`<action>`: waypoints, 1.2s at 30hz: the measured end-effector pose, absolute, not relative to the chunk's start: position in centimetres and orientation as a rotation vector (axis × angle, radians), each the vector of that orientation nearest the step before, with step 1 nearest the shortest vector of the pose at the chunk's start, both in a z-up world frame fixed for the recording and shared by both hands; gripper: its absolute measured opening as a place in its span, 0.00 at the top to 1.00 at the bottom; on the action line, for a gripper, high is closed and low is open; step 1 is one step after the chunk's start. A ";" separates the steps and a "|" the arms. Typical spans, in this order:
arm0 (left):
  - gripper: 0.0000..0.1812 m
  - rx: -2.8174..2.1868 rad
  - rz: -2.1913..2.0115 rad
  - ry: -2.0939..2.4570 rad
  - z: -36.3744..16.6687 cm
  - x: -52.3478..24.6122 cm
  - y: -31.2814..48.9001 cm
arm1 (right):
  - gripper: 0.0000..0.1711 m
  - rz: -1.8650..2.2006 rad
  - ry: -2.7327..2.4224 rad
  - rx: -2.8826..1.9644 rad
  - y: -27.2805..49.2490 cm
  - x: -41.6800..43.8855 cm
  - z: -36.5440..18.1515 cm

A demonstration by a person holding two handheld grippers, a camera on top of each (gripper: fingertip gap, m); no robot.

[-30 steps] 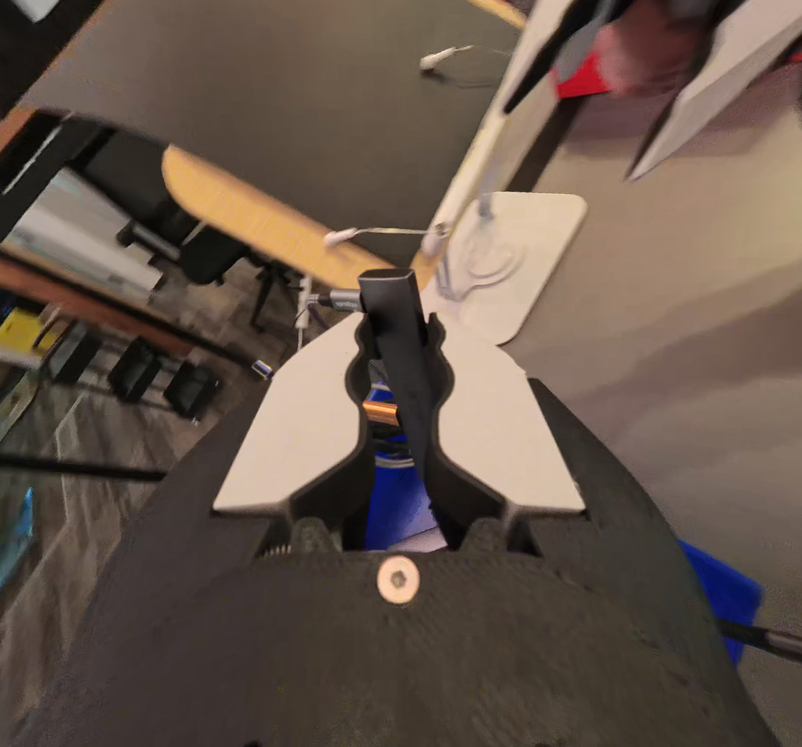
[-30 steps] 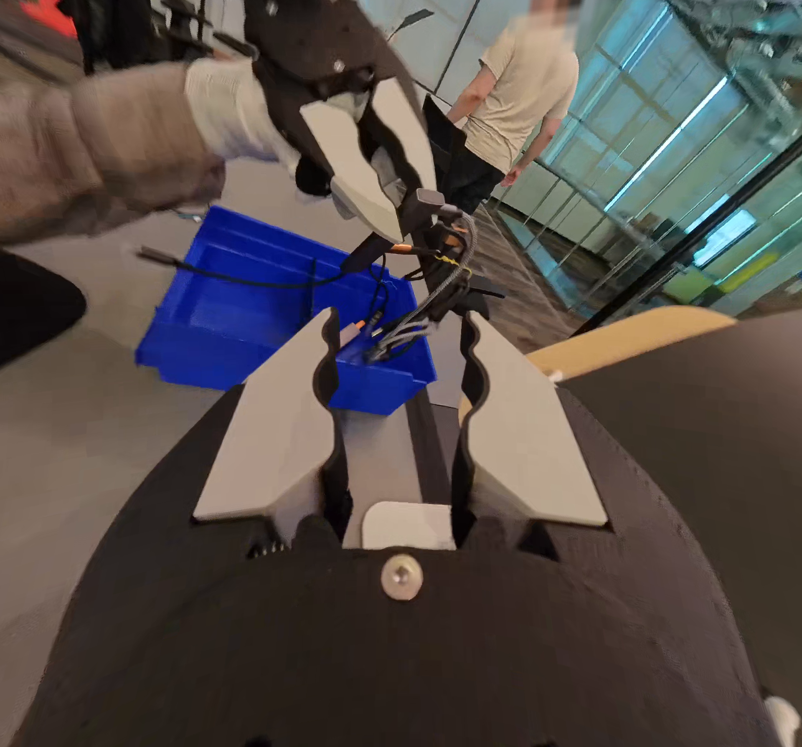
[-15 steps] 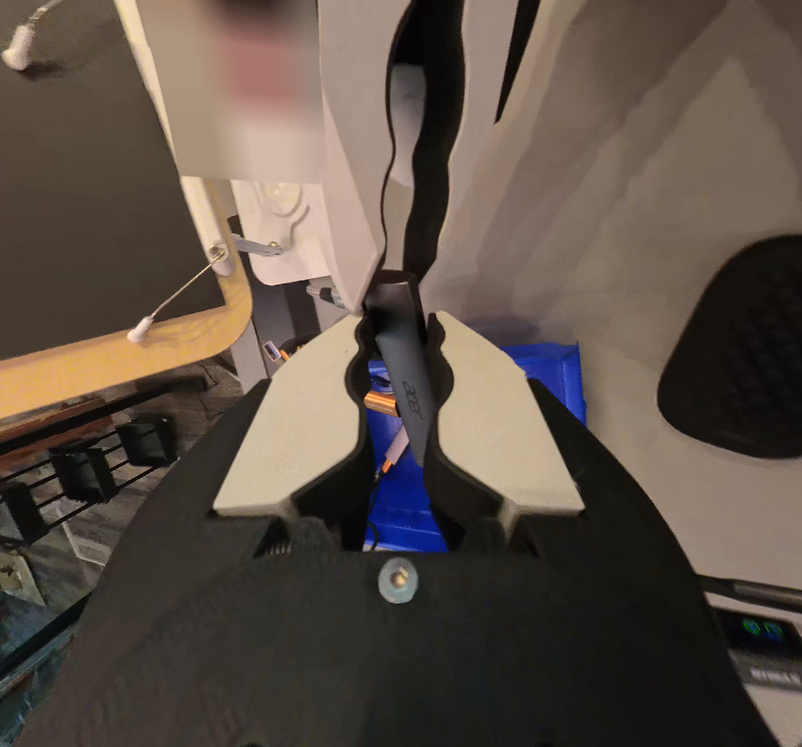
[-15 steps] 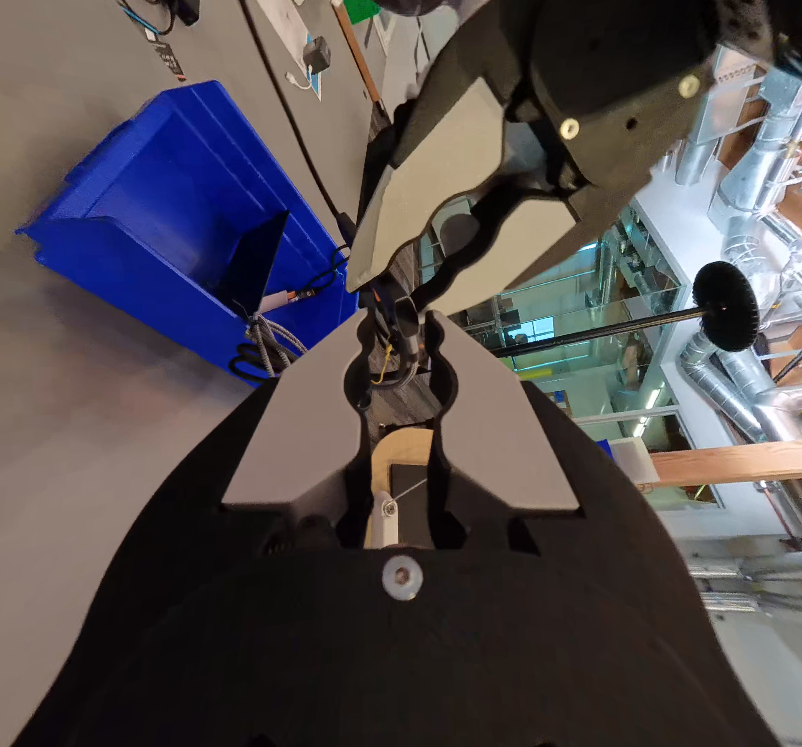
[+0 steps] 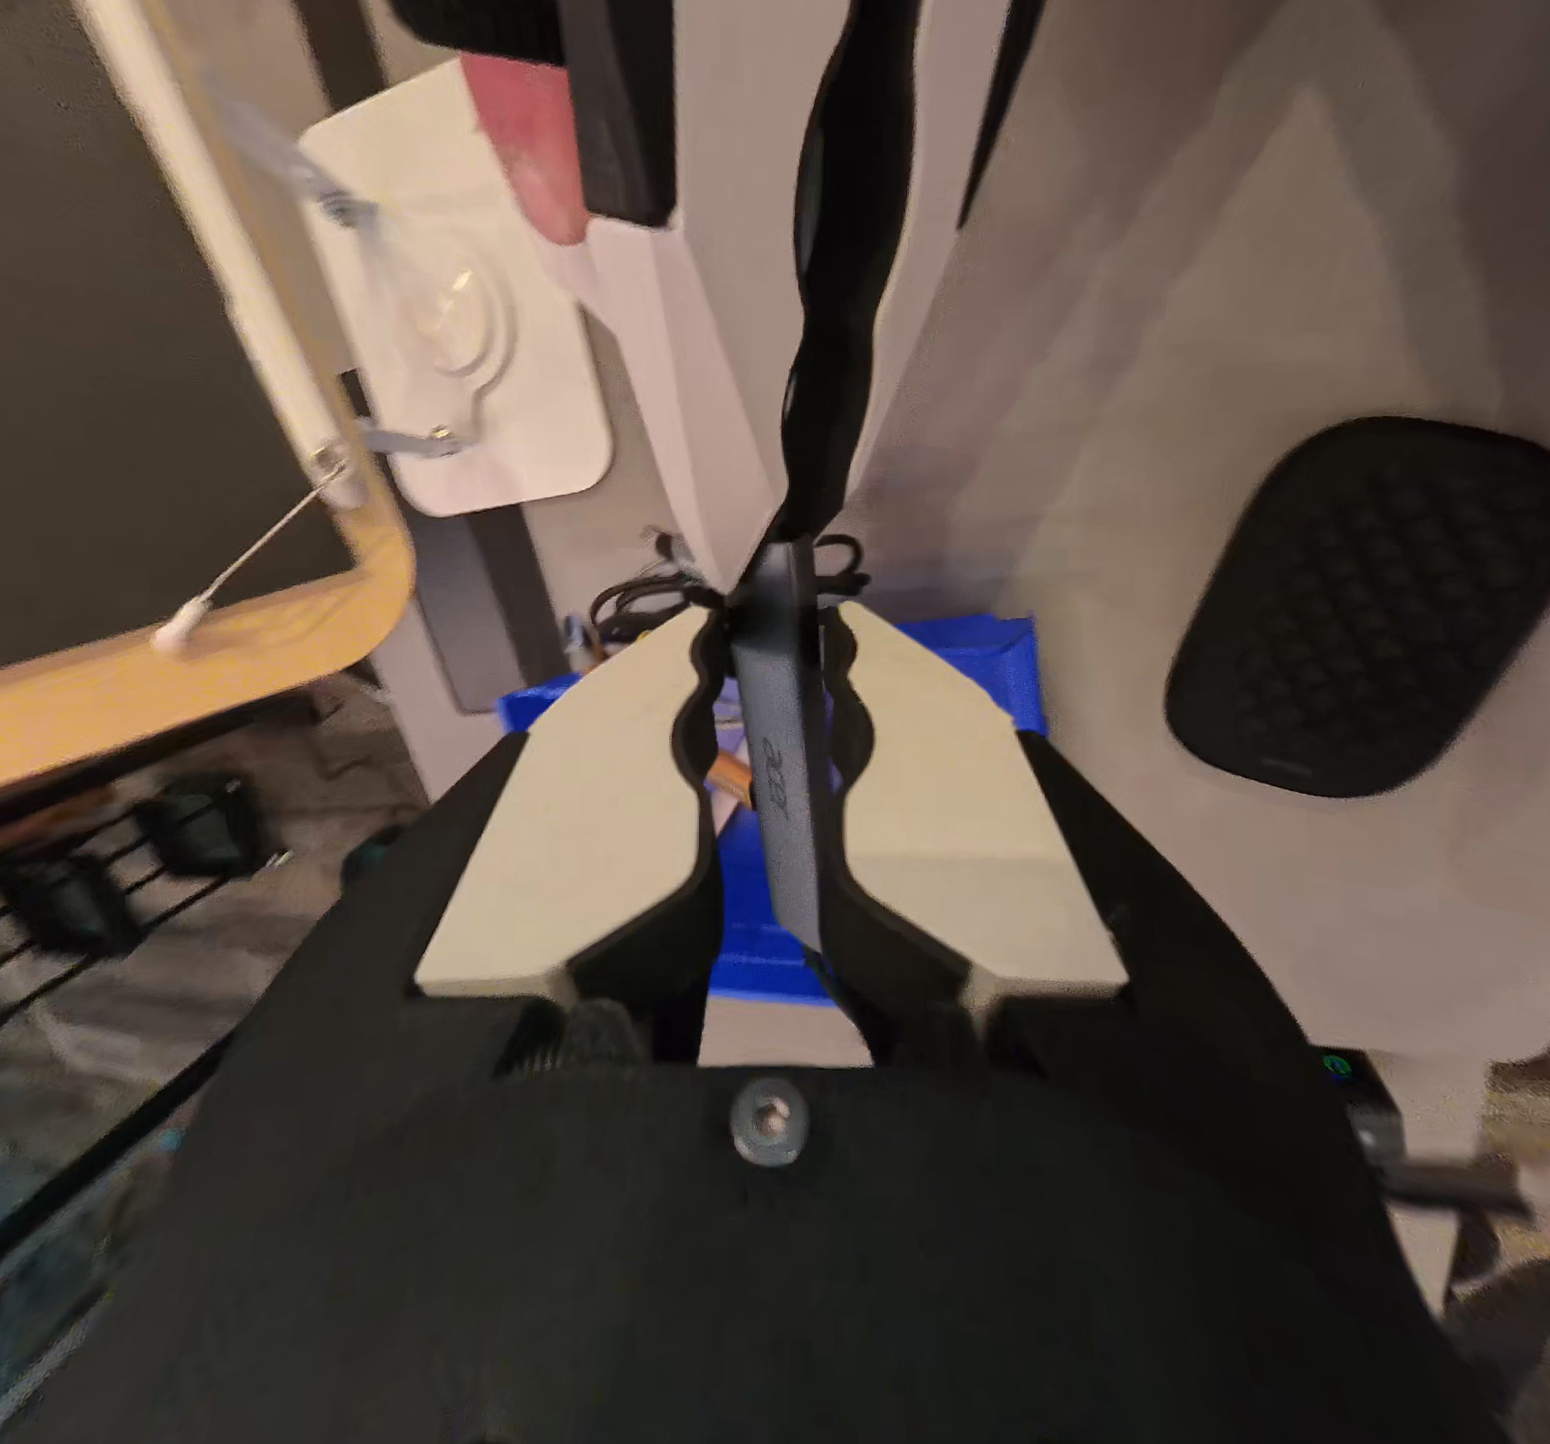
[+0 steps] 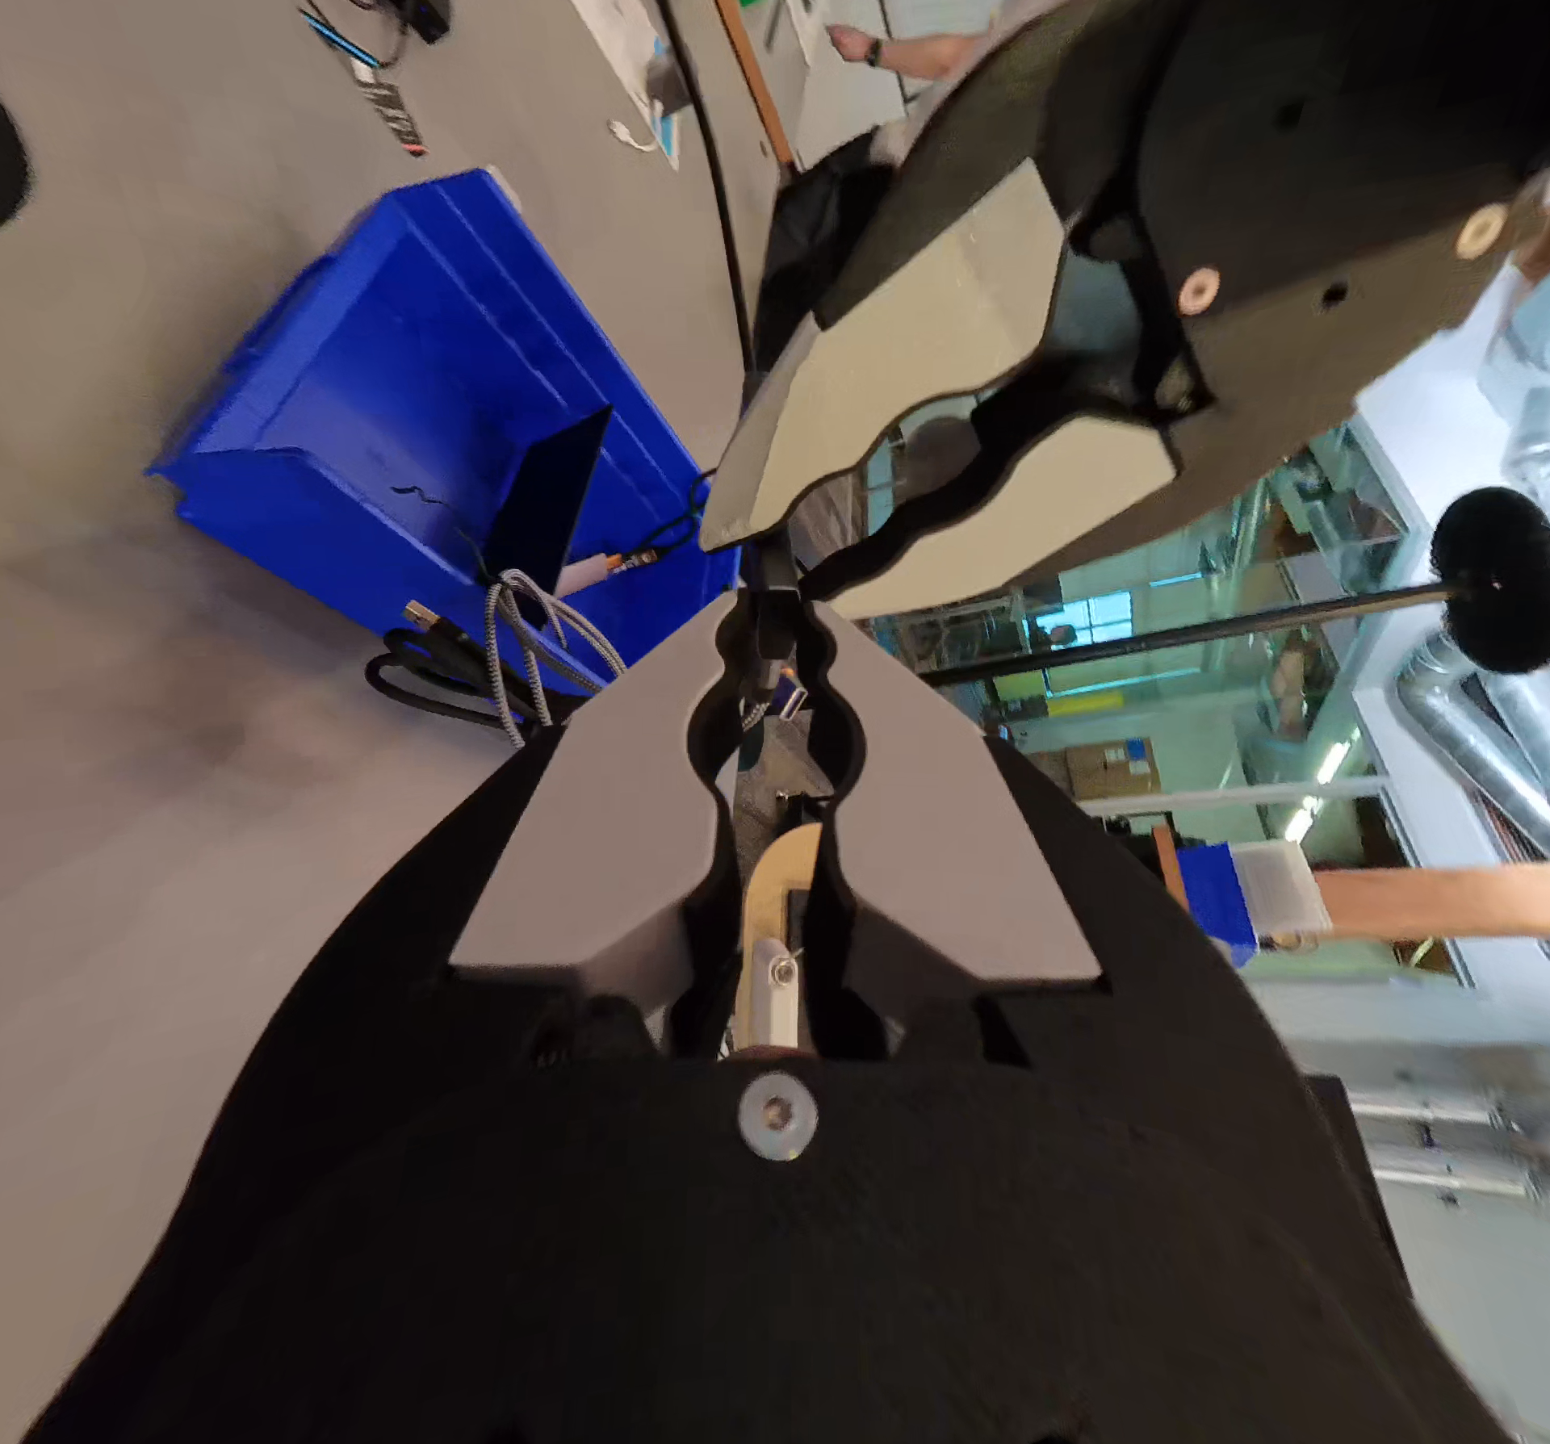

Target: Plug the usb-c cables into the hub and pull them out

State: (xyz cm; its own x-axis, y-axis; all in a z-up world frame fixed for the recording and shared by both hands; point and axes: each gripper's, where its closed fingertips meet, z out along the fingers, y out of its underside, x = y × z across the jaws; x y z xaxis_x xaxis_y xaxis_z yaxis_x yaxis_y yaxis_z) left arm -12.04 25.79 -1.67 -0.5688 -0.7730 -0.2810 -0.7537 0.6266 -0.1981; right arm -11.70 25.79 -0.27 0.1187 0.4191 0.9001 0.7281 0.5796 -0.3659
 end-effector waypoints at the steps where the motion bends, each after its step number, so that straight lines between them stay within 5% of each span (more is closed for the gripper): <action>1: 0.85 -1.235 -0.009 2.454 -1.2 -12.0 26.6 | 0.96 -0.305 -1.488 -1.034 26.2 -11.5 -0.2; 7: 0.74 -1.228 0.442 2.028 0.4 -12.1 31.2 | 0.96 -0.426 -1.357 -1.178 28.9 -9.8 0.4; 14: 0.94 -1.115 0.584 1.792 -0.7 -10.8 33.9 | 0.96 -0.436 -1.297 -1.194 28.6 -10.0 1.6; 18: 0.94 -1.033 0.583 1.720 -0.1 -10.5 34.0 | 0.96 -0.400 -1.293 -1.151 28.3 -10.4 2.0; 22: 0.94 -0.974 0.478 1.675 0.3 -10.4 33.5 | 0.73 -0.165 -1.242 -1.084 26.8 -10.2 4.0; 33: 0.94 -0.775 0.173 1.683 2.3 -8.3 28.1 | 0.77 -0.206 -1.319 -1.102 28.7 -8.6 1.1; 36: 0.94 -0.745 0.143 1.705 2.2 -7.8 26.9 | 0.92 -0.208 -1.320 -1.139 29.3 -9.1 0.3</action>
